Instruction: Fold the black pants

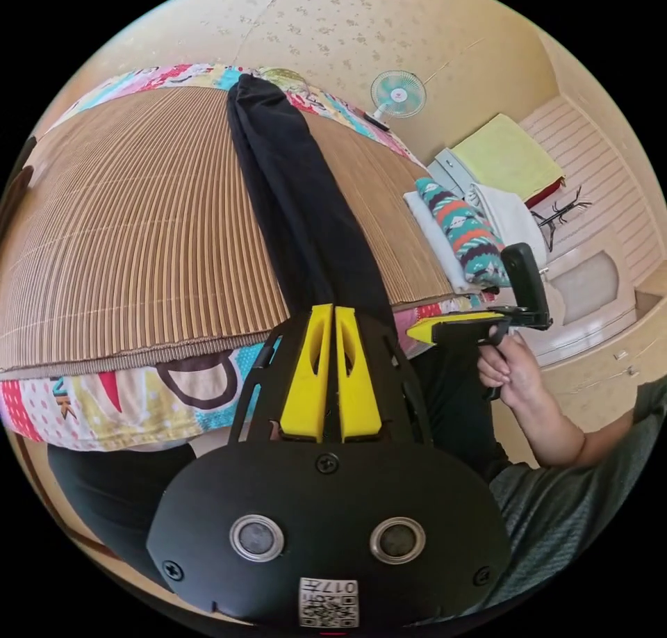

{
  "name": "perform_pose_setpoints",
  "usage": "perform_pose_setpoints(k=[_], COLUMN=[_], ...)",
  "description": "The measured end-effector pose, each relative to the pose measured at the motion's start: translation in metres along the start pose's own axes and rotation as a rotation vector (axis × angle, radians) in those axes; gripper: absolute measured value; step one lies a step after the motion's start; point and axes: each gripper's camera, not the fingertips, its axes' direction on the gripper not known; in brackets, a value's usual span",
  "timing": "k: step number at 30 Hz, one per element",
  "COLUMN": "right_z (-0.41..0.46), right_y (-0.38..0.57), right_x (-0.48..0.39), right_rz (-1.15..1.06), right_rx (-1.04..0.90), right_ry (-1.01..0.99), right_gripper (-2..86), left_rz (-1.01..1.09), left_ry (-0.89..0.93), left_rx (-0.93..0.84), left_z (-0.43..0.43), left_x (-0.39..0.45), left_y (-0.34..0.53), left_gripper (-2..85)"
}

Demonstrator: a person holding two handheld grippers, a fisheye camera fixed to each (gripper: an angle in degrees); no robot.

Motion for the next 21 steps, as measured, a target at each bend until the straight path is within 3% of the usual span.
perform_pose_setpoints(k=[7, 15, 21], right_z=[0.006, 0.034, 0.089], right_y=[-0.05, -0.222, -0.31], right_x=[-0.012, -0.065, -0.074], right_rz=[-0.047, -0.202, -0.145], right_rx=[0.007, 0.096, 0.142], right_ry=[0.074, 0.2, 0.312], right_gripper=[0.9, 5.6, 7.0], left_rz=[-0.086, -0.147, -0.17], left_ry=[0.1, 0.162, 0.232], left_rx=[-0.055, -0.038, -0.056], left_z=[0.008, 0.011, 0.008], left_x=[-0.026, -0.037, -0.052], left_y=[0.037, 0.05, 0.043], left_gripper=[-1.0, -1.0, -1.0])
